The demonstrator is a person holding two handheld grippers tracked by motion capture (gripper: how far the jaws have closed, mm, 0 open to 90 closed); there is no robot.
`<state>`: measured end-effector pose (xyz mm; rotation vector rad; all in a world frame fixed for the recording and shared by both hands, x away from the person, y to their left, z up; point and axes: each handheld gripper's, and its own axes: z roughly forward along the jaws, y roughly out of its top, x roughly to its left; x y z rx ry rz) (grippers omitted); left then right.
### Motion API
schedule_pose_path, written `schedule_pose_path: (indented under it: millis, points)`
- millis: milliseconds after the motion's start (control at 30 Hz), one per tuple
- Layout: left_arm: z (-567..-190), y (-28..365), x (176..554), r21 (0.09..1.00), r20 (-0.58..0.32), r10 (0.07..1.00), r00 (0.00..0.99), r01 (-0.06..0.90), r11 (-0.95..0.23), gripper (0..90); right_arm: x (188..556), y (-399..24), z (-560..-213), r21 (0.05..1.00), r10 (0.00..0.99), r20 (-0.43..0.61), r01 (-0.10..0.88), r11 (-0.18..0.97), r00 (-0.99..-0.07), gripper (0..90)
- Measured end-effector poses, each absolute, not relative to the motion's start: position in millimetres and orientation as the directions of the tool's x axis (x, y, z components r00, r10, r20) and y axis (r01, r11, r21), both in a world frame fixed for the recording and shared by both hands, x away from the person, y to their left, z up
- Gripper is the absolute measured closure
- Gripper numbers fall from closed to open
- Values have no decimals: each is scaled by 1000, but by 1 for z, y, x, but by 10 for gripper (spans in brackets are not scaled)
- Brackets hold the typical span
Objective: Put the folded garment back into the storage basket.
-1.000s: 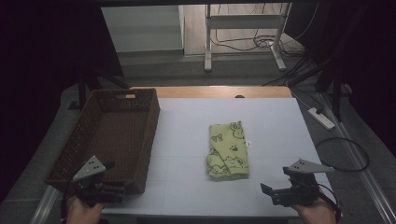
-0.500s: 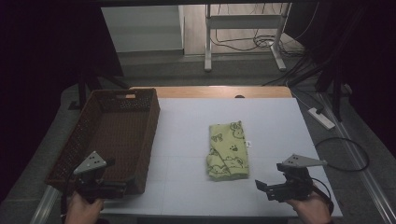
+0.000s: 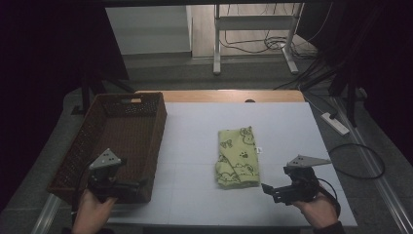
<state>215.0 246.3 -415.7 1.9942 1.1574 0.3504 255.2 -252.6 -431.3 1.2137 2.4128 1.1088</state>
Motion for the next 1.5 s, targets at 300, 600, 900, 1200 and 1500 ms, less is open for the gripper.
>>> schedule_pose_path:
  millis: [300, 600, 900, 1200, 1500]
  points:
    - [-407, 239, 230, 741, -152, 821, 550, 614, -274, 0, 261, -251, -430, 701, 770, 145, 614, 364, -622, 0]
    - [-402, 228, 248, 752, -165, 814, 557, 605, -261, 0, 267, -246, -429, 698, 773, 132, 612, 372, -621, 0]
    - [-400, 217, 265, 752, -151, 799, 583, 591, -290, 0, 273, -242, -430, 690, 776, 127, 618, 378, -617, 0]
    - [-397, 201, 285, 755, -159, 756, 635, 572, -320, 0, 280, -236, -432, 683, 768, 124, 616, 393, -628, 0]
    - [-398, 183, 306, 745, -141, 748, 648, 567, -351, 0, 287, -233, -433, 667, 776, 104, 622, 410, -623, 0]
